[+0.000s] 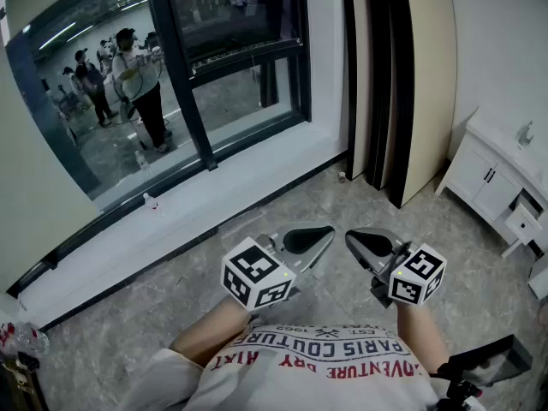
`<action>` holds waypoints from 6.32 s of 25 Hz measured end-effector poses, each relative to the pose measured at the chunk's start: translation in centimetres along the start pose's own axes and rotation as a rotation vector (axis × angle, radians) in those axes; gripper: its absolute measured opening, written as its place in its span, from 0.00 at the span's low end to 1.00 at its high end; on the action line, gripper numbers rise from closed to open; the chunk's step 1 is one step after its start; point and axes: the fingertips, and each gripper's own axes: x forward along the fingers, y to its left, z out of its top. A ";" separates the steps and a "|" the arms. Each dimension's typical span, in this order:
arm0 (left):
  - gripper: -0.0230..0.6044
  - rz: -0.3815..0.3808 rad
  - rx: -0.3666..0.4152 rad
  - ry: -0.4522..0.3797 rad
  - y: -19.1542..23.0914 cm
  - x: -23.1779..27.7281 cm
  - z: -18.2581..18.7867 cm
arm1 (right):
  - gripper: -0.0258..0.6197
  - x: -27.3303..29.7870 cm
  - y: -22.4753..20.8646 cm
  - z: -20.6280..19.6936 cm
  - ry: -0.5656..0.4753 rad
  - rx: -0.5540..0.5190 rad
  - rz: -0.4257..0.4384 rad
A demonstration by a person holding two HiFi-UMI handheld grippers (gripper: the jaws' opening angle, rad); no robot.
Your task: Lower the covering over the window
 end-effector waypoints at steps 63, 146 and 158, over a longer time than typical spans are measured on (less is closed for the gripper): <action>0.04 -0.068 -0.226 0.057 40.4 19.9 -4.6 | 0.04 24.1 -36.3 -0.7 0.060 0.237 -0.083; 0.04 0.189 -0.226 0.053 106.2 47.7 -0.6 | 0.06 69.3 -97.6 11.1 -0.017 0.098 -0.094; 0.04 0.271 -0.291 0.065 109.9 47.4 -2.3 | 0.37 76.5 -106.4 12.6 -0.056 0.034 -0.379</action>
